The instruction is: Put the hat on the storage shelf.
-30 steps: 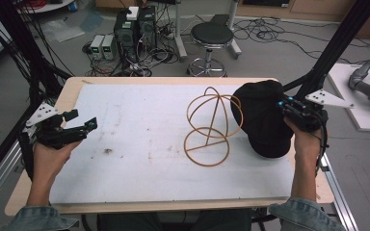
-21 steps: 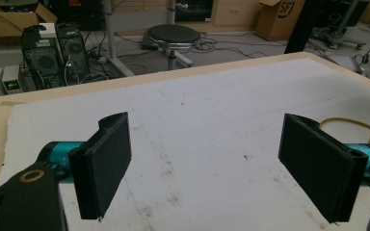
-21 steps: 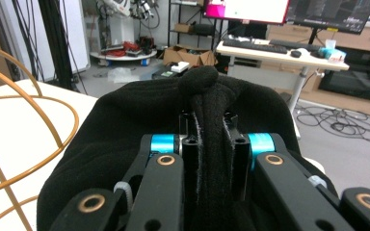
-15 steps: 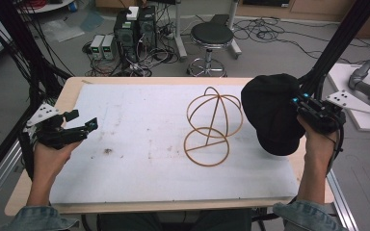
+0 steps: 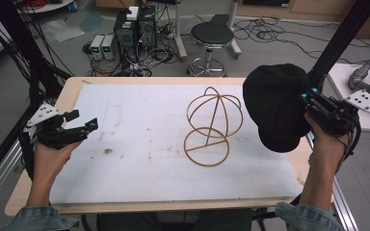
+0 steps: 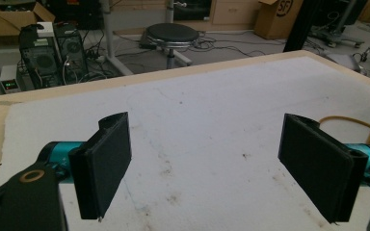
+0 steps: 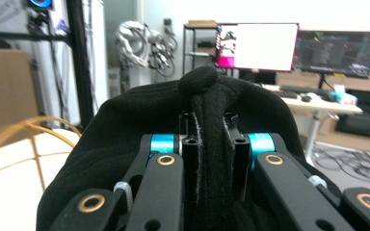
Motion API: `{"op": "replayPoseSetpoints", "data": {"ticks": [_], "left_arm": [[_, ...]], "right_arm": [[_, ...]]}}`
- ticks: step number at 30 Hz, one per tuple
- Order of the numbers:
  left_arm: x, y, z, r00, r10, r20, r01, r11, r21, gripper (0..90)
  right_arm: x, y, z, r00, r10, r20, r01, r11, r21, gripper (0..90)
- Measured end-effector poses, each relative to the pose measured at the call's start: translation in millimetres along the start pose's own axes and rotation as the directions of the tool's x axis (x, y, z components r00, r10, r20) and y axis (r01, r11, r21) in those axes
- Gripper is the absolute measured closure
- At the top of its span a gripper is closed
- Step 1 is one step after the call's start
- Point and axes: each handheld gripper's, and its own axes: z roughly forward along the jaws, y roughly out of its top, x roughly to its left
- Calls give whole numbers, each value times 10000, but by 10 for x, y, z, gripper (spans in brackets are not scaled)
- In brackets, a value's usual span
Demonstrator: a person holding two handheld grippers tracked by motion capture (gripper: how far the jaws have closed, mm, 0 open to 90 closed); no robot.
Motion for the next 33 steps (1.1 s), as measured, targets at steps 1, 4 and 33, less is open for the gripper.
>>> {"op": "replayPoseSetpoints", "data": {"ticks": [1, 4, 33], "left_arm": [[-2, 0, 3, 10000, -13, 17, 13, 10000, -6, 193], [1, 2, 5, 10000, 11, 49, -11, 10000, 6, 193], [22, 22, -40, 10000, -70, 58, 70, 9999, -108, 194]], "right_arm": [[25, 23, -5, 10000, 2, -83, -3, 10000, -36, 822], [96, 71, 8, 9993, -68, -366, 64, 9999, -113, 822], [446, 312, 486, 9177, 206, -3966, -231, 9997, -17, 814]]}}
